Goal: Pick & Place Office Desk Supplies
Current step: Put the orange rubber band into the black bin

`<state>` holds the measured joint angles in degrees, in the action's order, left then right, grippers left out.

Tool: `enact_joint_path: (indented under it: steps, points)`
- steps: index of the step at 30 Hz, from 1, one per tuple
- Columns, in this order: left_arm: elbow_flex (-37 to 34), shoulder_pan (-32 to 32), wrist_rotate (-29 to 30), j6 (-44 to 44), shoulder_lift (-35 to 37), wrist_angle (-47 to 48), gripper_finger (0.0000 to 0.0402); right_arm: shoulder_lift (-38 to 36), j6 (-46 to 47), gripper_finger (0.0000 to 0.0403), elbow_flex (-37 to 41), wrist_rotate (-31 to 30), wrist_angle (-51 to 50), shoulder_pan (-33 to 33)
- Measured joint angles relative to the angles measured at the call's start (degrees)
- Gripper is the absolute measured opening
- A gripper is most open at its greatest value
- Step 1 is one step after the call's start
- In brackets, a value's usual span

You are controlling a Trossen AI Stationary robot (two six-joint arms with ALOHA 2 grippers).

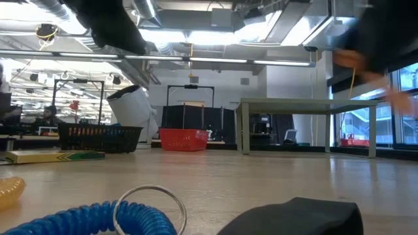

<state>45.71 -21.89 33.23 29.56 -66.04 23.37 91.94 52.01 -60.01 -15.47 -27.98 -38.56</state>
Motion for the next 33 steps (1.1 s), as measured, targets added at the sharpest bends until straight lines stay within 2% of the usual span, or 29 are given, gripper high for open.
enact_joint_path:
  steps: [5,10,14,19,25,29,33]
  points:
    - [-2.4,-3.6,0.0,-3.6,-2.3,-8.3,0.0156,0.0,-14.7,0.0009,0.0,-4.5,12.1,7.9]
    - [-2.6,-5.6,-2.0,-3.8,-6.5,-14.4,0.0185,0.0,-29.5,0.0009,-0.1,-4.8,26.1,13.0]
    - [-2.6,-5.8,-2.8,-3.9,-10.6,-22.8,0.0213,0.0,-38.8,0.0009,-0.1,-4.7,34.6,15.2]
    - [-2.6,-5.8,-2.2,-8.9,-15.3,-35.3,0.0235,0.0,-46.4,0.0009,-0.1,-4.7,37.9,16.2]
    - [-2.6,-5.6,0.2,-13.9,-19.4,-48.5,0.0240,0.0,-53.6,0.0009,-0.1,-4.7,39.0,16.2]
    - [-2.6,-4.6,0.9,-13.2,-21.4,-53.5,0.0240,0.0,-56.7,0.0009,-0.1,-4.6,39.6,16.2]
    - [-2.6,-3.5,3.8,-8.6,-22.7,-55.5,0.0238,0.0,-57.7,0.0009,-0.1,-4.6,40.4,16.2]
